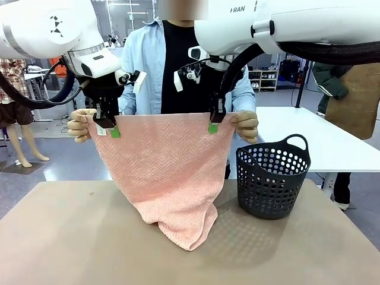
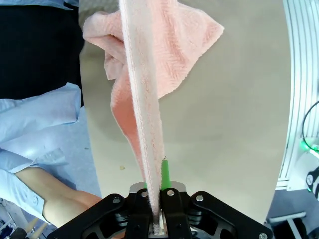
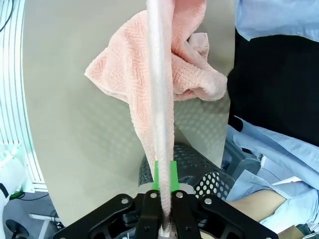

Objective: Fold the towel.
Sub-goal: Grab the top end of the 100 cm Hotel Towel extended by the human, then release the end of the 100 cm Hotel Towel you were holding and grab the top end of the folded side.

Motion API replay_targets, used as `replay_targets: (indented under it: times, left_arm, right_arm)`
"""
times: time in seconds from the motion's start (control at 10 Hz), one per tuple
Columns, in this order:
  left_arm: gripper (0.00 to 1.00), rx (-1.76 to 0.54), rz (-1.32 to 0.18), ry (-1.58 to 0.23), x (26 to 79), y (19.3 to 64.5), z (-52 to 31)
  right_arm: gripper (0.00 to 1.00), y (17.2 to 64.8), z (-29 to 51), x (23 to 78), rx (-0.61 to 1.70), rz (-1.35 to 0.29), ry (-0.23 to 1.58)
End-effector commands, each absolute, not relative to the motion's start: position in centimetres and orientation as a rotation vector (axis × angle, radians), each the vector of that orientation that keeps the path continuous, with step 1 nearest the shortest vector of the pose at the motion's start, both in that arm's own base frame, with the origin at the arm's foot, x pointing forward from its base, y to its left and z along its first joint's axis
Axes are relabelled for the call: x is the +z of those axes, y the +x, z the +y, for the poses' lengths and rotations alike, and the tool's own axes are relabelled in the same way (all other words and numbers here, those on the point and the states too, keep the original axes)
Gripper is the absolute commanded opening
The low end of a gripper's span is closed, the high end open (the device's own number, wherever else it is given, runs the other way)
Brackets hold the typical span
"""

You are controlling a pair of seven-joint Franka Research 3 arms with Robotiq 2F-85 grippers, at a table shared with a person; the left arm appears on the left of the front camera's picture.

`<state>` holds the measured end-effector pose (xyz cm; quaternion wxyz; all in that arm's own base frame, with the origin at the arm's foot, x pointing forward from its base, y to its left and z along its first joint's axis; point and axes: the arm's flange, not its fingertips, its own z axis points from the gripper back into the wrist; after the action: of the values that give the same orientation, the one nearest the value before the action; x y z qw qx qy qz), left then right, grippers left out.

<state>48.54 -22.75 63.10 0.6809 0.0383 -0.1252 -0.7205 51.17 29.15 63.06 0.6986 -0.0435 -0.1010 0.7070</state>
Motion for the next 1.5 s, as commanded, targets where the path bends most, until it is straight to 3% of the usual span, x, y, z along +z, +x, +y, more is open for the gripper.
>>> replay_targets:
  times: [0.0,1.4]
  left_arm:
    - [0.00,-1.620,-0.289,0.046,63.59,48.70,-22.56]
    - [0.00,-1.617,-0.281,0.086,63.10,48.54,-22.75]
  right_arm:
    - [0.00,51.64,28.73,63.16,1.596,-0.225,-0.043]
    - [0.00,51.17,29.15,63.06,1.576,-0.225,-0.097]
